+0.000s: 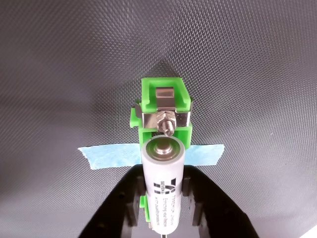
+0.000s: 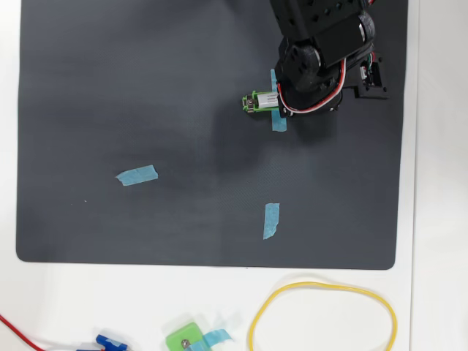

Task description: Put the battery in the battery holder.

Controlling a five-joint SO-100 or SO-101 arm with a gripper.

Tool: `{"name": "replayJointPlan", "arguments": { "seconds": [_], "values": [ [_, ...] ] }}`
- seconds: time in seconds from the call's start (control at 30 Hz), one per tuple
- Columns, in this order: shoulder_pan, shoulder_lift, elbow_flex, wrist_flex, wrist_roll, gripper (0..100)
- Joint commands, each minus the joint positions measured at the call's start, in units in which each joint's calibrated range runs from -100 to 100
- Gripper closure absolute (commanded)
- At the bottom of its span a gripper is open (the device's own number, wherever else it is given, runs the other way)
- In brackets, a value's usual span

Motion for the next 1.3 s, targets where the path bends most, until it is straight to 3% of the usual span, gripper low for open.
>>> {"name": "replayJointPlan", "arguments": {
  "seconds": [0.0,0.5,0.67,0.93,1.0,1.27],
  "values": [
    [0.1,-0.3,-2.5,-0.5,-0.2,100],
    [-1.8,-0.2,-2.4,-0.5,-0.2,100],
    [-1.2,-0.3,-1.7,-0.5,-2.3,89],
    [-0.9,0.6,-2.3,-0.4,-2.0,91],
    [-0.9,0.6,-2.4,-0.4,-2.0,100],
    [-0.9,-0.2,-1.6,-0.4,-2.0,100]
  ]
}}
